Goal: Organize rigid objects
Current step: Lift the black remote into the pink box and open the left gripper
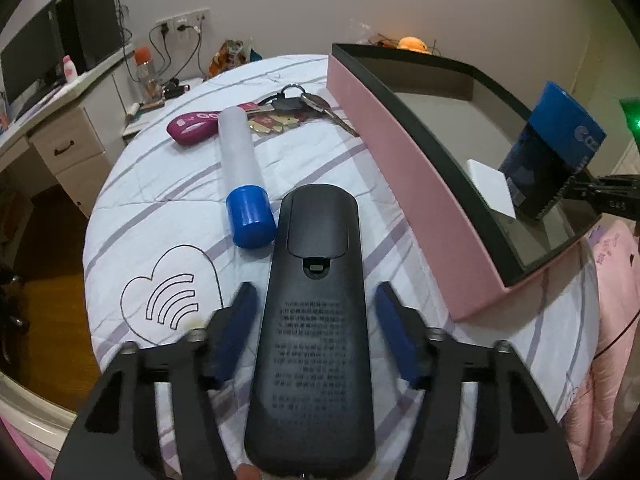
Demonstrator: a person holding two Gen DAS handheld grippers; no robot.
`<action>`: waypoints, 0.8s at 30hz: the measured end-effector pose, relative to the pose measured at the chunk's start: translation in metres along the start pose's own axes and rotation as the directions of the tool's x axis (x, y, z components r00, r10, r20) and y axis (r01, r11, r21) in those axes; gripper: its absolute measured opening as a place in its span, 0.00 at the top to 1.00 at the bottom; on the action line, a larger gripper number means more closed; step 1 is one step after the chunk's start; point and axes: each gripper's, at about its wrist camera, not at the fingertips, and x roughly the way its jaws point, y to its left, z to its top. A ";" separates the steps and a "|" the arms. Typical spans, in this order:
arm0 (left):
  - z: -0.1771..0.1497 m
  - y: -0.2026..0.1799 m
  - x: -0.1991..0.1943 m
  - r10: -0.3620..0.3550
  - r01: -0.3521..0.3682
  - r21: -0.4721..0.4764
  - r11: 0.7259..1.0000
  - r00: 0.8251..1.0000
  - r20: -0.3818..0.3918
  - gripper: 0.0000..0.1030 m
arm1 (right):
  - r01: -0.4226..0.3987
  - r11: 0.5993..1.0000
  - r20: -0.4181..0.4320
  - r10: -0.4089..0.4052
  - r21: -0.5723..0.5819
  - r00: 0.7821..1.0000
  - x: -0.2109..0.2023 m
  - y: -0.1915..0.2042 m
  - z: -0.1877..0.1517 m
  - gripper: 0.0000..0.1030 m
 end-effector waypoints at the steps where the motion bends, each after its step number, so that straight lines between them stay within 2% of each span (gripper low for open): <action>1: 0.000 0.000 0.000 -0.002 0.002 0.000 1.000 1.000 0.005 0.57 | 0.000 1.000 0.000 0.000 0.000 1.000 0.000 0.000 -0.001 0.84; 5: 0.000 0.003 -0.005 -0.022 0.022 -0.027 0.999 1.000 0.015 0.58 | 0.000 1.000 0.000 0.000 0.000 1.000 0.000 0.000 0.000 0.84; 16: -0.001 -0.002 -0.039 -0.004 0.005 -0.013 1.000 0.997 0.082 0.58 | 0.000 1.000 -0.001 0.000 0.000 1.000 0.000 0.000 0.001 0.84; 24: 0.010 -0.007 -0.060 0.007 -0.006 -0.005 1.000 0.990 0.138 0.58 | 0.001 1.000 -0.002 -0.001 -0.001 1.000 0.000 0.000 0.000 0.84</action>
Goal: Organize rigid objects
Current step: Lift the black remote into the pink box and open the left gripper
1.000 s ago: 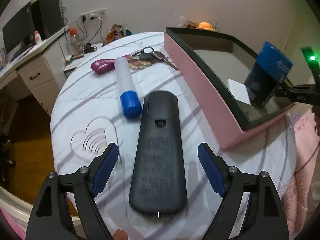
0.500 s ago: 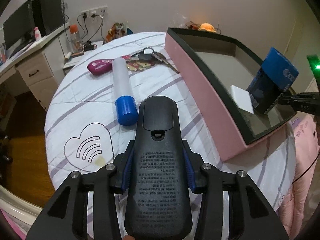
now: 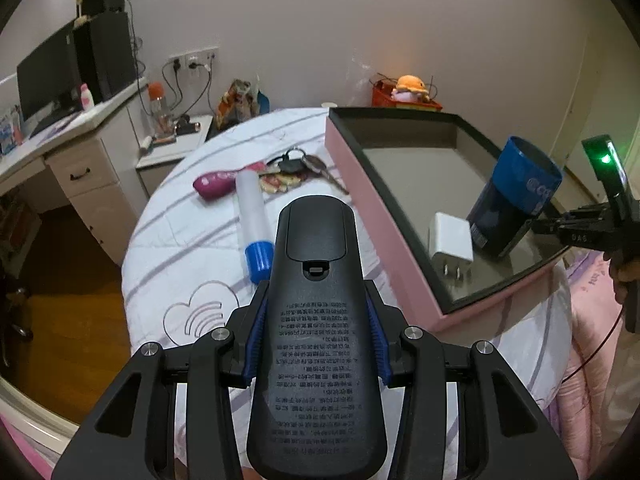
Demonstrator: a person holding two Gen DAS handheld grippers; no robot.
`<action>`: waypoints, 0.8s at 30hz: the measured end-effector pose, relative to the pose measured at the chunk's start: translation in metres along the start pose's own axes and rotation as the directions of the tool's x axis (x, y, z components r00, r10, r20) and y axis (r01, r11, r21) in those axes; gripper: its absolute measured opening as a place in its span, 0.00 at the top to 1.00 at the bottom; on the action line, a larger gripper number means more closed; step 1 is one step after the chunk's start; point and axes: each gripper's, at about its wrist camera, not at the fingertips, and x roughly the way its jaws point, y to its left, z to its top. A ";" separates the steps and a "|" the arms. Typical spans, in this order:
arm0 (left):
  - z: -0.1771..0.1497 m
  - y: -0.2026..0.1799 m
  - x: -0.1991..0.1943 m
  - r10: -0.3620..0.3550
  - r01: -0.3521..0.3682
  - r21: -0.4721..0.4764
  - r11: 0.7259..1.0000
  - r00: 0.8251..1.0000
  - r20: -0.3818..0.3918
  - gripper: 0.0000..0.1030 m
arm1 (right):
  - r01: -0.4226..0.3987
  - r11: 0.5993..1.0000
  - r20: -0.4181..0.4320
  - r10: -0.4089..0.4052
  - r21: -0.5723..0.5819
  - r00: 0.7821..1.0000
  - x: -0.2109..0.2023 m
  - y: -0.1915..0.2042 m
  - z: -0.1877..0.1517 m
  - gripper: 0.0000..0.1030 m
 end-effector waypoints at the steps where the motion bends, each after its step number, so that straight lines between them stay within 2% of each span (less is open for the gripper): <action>1: 0.002 -0.001 -0.002 -0.003 0.003 0.001 1.000 1.000 0.009 0.58 | 0.000 1.000 0.001 0.000 0.000 1.000 0.000 0.000 0.001 0.84; 8: 0.028 -0.023 -0.009 -0.036 0.034 0.043 0.998 0.998 0.056 0.58 | -0.001 1.000 0.000 0.001 -0.001 1.000 0.000 0.000 -0.001 0.84; 12: 0.044 -0.044 -0.003 -0.081 0.077 0.065 0.995 0.995 0.059 0.57 | 0.000 1.000 -0.005 0.000 -0.005 1.000 0.001 -0.001 -0.001 0.84; 14: 0.051 -0.052 0.008 -0.107 0.105 0.059 0.993 0.993 0.042 0.57 | -0.001 1.000 -0.004 0.001 -0.005 1.000 0.001 -0.002 -0.003 0.84; 20: 0.063 -0.073 0.045 -0.114 0.115 0.043 0.992 0.993 -0.021 0.57 | 0.000 1.000 -0.002 0.000 -0.007 1.000 0.000 -0.002 -0.005 0.84; 24: 0.066 -0.087 0.071 -0.081 0.086 0.056 0.995 0.994 -0.073 0.57 | -0.001 1.000 -0.003 0.001 -0.010 1.000 -0.002 -0.001 -0.004 0.84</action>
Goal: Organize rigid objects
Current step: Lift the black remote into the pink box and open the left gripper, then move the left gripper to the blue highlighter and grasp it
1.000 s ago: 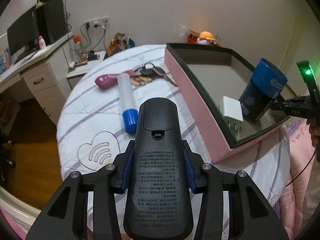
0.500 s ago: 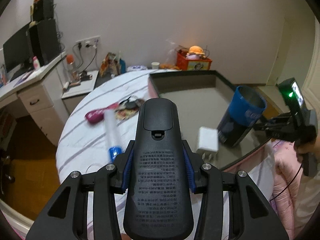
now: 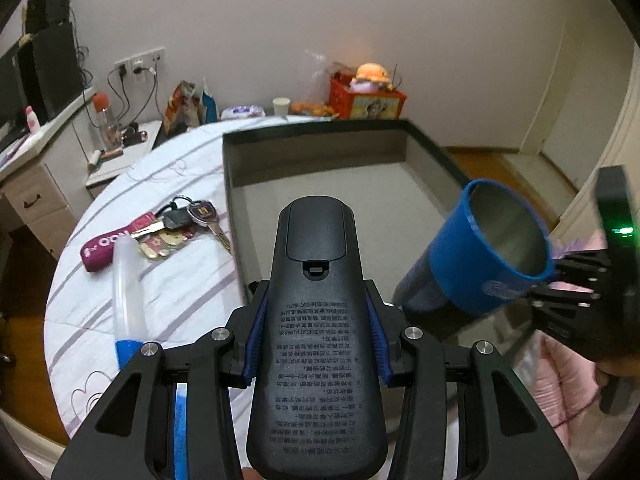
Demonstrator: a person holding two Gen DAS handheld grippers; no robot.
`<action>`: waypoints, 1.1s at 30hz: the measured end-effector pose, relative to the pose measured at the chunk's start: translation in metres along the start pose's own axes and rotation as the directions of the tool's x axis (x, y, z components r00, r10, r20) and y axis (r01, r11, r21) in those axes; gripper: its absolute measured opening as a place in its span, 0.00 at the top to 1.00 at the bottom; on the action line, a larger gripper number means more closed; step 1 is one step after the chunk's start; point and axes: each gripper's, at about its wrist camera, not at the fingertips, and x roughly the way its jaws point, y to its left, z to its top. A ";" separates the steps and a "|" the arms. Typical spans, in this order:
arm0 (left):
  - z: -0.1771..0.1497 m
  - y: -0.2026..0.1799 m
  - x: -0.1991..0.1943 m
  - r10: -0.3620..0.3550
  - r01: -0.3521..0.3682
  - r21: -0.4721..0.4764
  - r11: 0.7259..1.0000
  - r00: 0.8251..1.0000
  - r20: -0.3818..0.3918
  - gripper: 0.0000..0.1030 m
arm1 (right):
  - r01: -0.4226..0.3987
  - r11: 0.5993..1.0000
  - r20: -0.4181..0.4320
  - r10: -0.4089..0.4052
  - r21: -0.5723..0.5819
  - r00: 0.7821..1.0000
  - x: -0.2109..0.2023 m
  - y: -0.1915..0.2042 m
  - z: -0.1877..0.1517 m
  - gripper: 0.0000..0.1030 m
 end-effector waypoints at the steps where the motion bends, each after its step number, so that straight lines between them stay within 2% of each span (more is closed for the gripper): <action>1: 0.000 -0.002 0.005 0.012 -0.012 0.005 1.000 1.000 -0.013 0.57 | -0.002 1.000 0.000 0.002 0.000 1.000 0.000 0.000 0.000 0.84; 5: 0.000 -0.009 0.017 0.024 -0.024 0.011 1.000 0.999 -0.042 0.57 | -0.013 1.000 0.001 0.013 -0.001 1.000 -0.001 -0.001 0.001 0.83; 11: 0.009 -0.010 0.010 0.026 -0.026 0.017 1.000 1.000 -0.007 0.56 | -0.019 1.000 0.001 0.019 -0.003 1.000 -0.001 -0.003 0.003 0.83; 13: 0.009 -0.010 0.007 0.034 -0.034 0.017 0.999 0.999 -0.004 0.51 | -0.018 1.000 0.001 0.018 -0.003 1.000 -0.001 -0.003 0.004 0.82; 20: -0.015 -0.003 -0.025 -0.005 0.005 0.019 1.000 1.000 0.019 0.40 | -0.019 1.000 0.000 0.019 -0.002 1.000 -0.001 -0.003 0.004 0.82; 22: -0.023 -0.001 -0.036 0.026 -0.027 0.024 0.999 0.999 0.038 0.31 | -0.018 1.000 0.000 0.018 -0.003 1.000 -0.002 -0.002 0.003 0.82; 27: -0.042 0.012 -0.063 0.039 -0.039 -0.007 0.999 0.997 0.070 0.25 | -0.018 1.000 -0.002 0.018 -0.001 1.000 -0.001 0.000 0.005 0.82; 29: -0.051 0.019 -0.070 0.072 -0.071 -0.018 0.997 0.995 0.072 0.21 | -0.018 1.000 -0.003 0.018 0.000 1.000 0.000 0.001 0.004 0.82; 33: -0.067 0.034 -0.074 0.101 -0.099 -0.056 0.994 0.994 0.041 0.20 | -0.015 1.000 -0.008 0.015 0.002 1.000 0.001 0.003 0.005 0.82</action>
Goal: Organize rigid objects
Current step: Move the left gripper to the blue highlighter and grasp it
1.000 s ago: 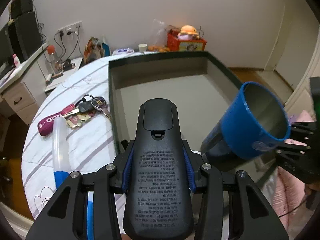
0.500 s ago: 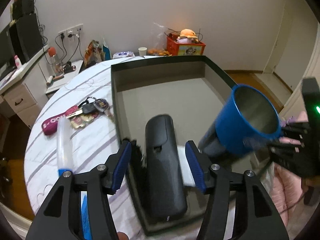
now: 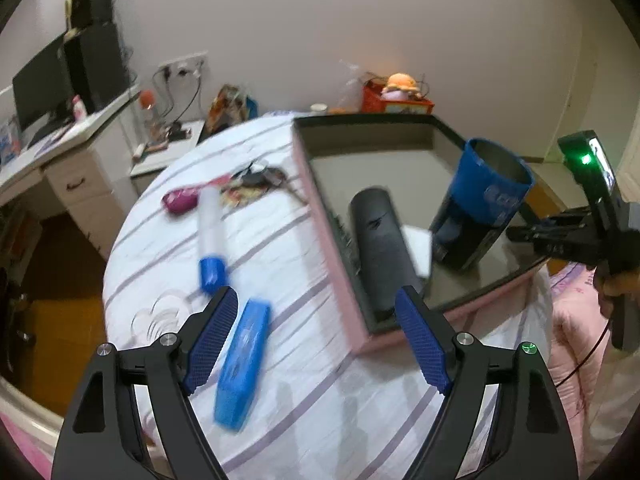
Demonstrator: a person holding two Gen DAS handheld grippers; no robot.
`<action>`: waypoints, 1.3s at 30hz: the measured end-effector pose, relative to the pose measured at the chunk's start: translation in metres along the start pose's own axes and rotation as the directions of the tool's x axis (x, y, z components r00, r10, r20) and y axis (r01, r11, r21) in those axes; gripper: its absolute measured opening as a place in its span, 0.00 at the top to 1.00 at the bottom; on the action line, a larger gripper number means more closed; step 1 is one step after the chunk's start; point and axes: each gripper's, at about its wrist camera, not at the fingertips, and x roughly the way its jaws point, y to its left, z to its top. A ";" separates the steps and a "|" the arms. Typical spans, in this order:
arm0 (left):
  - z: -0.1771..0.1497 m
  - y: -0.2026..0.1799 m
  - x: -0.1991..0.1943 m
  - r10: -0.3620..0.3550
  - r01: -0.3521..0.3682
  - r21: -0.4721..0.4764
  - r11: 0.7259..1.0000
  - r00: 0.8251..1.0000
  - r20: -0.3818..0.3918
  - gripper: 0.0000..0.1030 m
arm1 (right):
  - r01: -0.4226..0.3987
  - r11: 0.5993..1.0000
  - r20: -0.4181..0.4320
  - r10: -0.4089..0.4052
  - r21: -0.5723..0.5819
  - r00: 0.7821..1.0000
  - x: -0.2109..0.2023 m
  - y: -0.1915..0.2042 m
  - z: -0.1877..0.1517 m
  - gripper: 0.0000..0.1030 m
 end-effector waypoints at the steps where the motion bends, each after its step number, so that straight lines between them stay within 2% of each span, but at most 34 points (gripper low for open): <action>1: -0.003 0.003 0.000 0.008 -0.008 -0.007 1.000 1.000 -0.005 0.20 | 0.001 1.000 -0.001 -0.001 0.000 1.000 0.001 0.000 0.000 0.82; 6: -0.022 0.024 -0.004 0.064 -0.065 -0.034 0.997 0.998 -0.029 0.20 | -0.003 1.000 -0.009 0.003 0.005 1.000 0.003 0.000 0.001 0.82; 13: -0.043 0.052 -0.020 0.084 -0.086 -0.078 0.993 0.996 -0.030 0.15 | 0.007 1.000 -0.022 -0.007 0.004 1.000 0.007 -0.001 0.006 0.82; 22: -0.054 0.058 -0.018 0.075 -0.079 -0.077 0.994 0.996 -0.045 0.15 | 0.015 1.000 -0.023 -0.015 0.006 1.000 0.008 -0.001 0.007 0.82; 30: -0.057 0.051 0.017 0.048 -0.056 -0.066 0.996 0.992 -0.120 0.15 | 0.016 1.000 -0.023 -0.016 0.007 1.000 0.008 -0.001 0.007 0.82; 35: -0.058 0.046 0.034 0.079 -0.086 -0.037 0.996 0.985 -0.153 0.22 | 0.016 1.000 -0.024 -0.016 0.006 1.000 0.008 -0.001 0.007 0.82; 39: -0.055 0.045 0.035 0.070 -0.075 -0.030 0.997 0.987 -0.145 0.37 | 0.016 1.000 -0.023 -0.016 0.008 1.000 0.008 -0.001 0.007 0.82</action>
